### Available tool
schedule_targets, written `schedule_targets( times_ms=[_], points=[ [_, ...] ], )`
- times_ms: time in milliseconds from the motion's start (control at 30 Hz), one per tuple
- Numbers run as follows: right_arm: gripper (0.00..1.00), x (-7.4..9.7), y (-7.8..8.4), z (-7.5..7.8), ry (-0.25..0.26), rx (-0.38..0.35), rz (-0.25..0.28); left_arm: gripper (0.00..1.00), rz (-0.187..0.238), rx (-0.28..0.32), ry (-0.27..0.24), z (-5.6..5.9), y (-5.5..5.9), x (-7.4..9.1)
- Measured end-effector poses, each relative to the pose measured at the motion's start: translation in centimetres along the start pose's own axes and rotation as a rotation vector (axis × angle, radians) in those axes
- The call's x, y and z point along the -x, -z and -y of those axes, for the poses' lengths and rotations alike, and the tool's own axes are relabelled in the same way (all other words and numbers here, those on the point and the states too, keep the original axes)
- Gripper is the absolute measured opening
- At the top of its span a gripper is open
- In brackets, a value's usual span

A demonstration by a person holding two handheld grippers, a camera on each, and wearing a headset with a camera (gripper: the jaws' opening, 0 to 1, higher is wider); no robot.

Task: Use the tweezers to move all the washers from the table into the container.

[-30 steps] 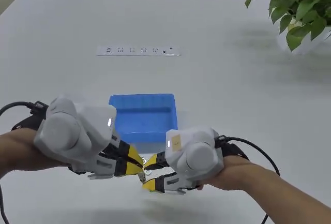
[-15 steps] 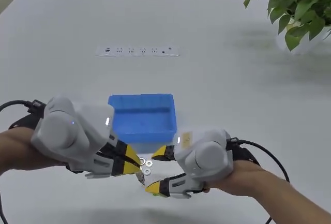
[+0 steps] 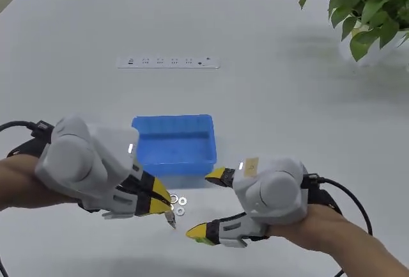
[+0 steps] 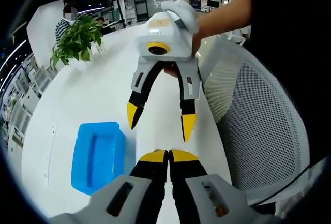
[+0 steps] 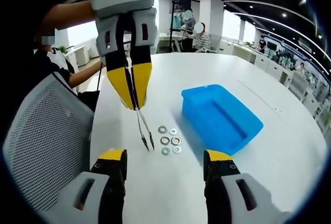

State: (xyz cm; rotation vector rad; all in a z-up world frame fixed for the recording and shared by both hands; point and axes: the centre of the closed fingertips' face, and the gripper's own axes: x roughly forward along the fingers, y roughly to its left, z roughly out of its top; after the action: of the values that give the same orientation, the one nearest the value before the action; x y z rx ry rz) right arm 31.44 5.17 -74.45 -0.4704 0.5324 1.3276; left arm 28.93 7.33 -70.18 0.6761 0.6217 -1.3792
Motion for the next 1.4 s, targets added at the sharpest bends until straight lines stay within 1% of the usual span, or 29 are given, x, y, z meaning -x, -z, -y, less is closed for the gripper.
schedule_targets(
  times_ms=[67,200,500,1000,1200,1400],
  points=[
    [0.64,0.3,-0.1,0.1,0.009,-0.015,0.015,0.05,0.0,-0.001,-0.001,0.0,0.0,0.1],
    [0.68,0.9,-0.1,0.4,0.031,-0.035,0.021,0.05,0.003,0.003,-0.001,-0.2,0.0,0.1],
    [0.73,1.8,0.0,0.7,0.055,-0.064,0.039,0.05,0.005,-0.004,-0.007,-0.7,-0.3,0.4],
    [0.73,2.1,0.3,0.9,0.062,-0.059,0.038,0.05,0.002,-0.014,-0.008,-1.5,-0.6,0.2],
    [0.72,2.0,0.5,0.9,0.06,-0.062,0.034,0.05,0.01,-0.009,-0.017,-2.0,-0.7,0.3],
    [0.72,2.0,0.5,0.9,0.058,-0.061,0.035,0.05,0.004,-0.012,-0.009,-1.9,-0.6,0.2]
  ],
)
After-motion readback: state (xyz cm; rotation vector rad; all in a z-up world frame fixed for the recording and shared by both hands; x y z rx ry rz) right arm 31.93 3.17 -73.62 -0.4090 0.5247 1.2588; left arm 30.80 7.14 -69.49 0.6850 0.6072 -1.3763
